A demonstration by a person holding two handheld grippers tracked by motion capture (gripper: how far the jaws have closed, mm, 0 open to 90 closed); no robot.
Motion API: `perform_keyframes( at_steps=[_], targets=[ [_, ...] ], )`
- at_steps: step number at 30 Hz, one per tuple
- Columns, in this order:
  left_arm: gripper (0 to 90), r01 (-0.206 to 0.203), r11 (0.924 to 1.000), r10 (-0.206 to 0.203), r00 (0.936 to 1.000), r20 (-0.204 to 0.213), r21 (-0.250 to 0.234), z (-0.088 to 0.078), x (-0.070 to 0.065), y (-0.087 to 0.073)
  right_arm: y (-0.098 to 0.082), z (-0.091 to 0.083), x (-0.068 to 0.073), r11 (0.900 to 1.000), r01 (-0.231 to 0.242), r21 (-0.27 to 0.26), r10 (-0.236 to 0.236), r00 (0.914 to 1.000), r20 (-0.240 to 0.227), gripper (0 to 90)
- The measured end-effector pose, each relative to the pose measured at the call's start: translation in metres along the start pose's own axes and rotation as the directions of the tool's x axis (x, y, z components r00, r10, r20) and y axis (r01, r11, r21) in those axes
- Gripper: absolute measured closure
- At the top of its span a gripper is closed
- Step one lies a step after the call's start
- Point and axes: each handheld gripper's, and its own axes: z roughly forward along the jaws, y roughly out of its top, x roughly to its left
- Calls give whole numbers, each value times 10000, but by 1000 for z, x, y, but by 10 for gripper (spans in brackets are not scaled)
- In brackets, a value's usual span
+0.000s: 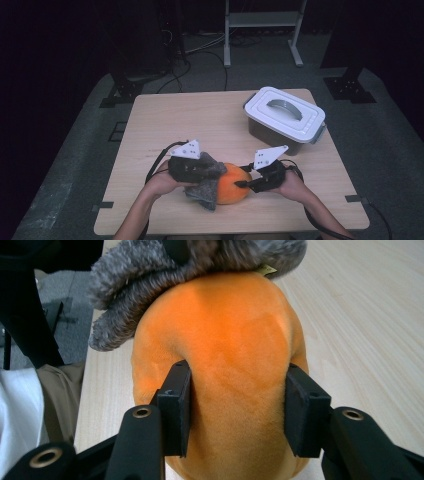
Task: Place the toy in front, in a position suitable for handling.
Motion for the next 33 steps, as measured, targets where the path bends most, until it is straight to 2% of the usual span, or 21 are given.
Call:
perform_keyframes(
  at_steps=[3, 8, 9, 11, 14, 17, 20, 22, 25, 27, 29, 31, 33],
  targets=[
    [735, -50, 9998, 51, 10000, -34, 167, 3, 0, -3, -2, -1, -1, 9998, 59, 202, -59, 10000, -9, 523],
    [734, 220, 9987, -206, 9993, -300, 452, 1, 3, -17, -7, -12, -2, 9996, -57, 264, 55, 10000, 66, 533],
    [734, 257, 9978, -233, 9989, -406, 607, 1, 4, -20, -7, -14, -3, 9996, -106, 270, 103, 9999, 109, 533],
    [734, 373, 9976, -351, 9986, -399, 575, 2, 6, -23, -8, -17, -5, 9991, -367, 224, 365, 9993, 73, 530],
    [734, 296, 9986, -283, 9992, -298, 440, 2, 5, -21, -8, -15, -5, 9980, -599, 208, 597, 9982, 71, 509],
    [732, 238, 9997, -238, 9997, 0, 44, 1, 3, -14, -6, -13, -4, 9982, -554, 248, 552, 9984, 90, 506],
    [732, 36, 10000, -37, 10000, 86, 74, 4, -1, -6, -4, -11, -3, 9986, -457, 273, 456, 9989, 69, 497],
    [732, 105, 9998, -105, 9999, 18, 168, 6, 0, -7, -4, -10, -2, 9985, -438, 320, 434, 9990, 115, 464],
    [732, 253, 9989, -250, 9996, -94, 401, 8, 3, -14, -5, -10, -4, 9964, -753, 394, 752, 9972, 28, 336],
    [733, 479, 9985, -477, 9988, -60, 268, 7, 6, -19, -7, -12, -7, 9965, -743, 393, 744, 9972, -4, 290],
    [733, 621, 9979, -619, 9980, -123, 176, 5, 8, -24, -9, -15, -11, 9957, -860, 355, 866, 9961, -176, 262],
    [733, 698, 9974, -695, 9975, -160, 181, 1, 10, -27, -13, -18, -14, 9956, -820, 449, 826, 9965, -129, 256],
    [733, 817, 9966, -815, 9965, -172, 90, 0, 12, -29, -19, -17, -16, 9933, -1014, 552, 1028, 9944, -227, 252]
  ],
)
